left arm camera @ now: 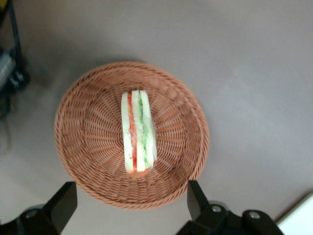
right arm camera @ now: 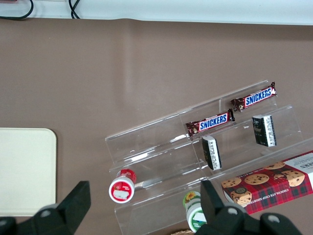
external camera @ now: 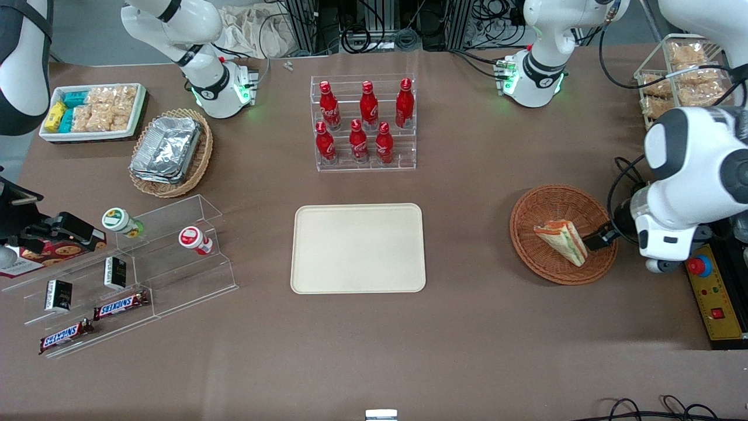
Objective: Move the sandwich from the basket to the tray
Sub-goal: 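Lower the open left gripper around the sandwich and close it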
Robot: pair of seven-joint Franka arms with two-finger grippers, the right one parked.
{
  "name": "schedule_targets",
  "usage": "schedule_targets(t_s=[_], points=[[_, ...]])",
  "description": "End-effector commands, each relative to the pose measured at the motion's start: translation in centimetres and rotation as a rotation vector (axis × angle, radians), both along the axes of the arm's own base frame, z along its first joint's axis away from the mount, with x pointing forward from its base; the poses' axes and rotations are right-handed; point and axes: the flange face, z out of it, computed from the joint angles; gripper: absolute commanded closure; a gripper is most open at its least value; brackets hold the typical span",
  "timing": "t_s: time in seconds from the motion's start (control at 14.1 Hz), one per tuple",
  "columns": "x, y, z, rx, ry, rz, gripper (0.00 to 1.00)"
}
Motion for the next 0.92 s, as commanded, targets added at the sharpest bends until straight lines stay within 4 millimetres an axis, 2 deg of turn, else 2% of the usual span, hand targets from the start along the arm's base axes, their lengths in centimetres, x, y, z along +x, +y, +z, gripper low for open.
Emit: schedule_targets(t_s=[0.0, 0.35, 0.57, 0.85], points=[[-2.6, -0.1, -3.3, 0.026, -0.014, 0.123, 0.00], [-5.8, 0.4, -9.6, 0.026, -0.021, 0.163, 0.00], [-6.5, 1.0, -11.8, 0.024, -0.013, 0.176, 0.00], [-6.2, 1.0, -13.2, 0.022, -0.017, 0.191, 0.01]])
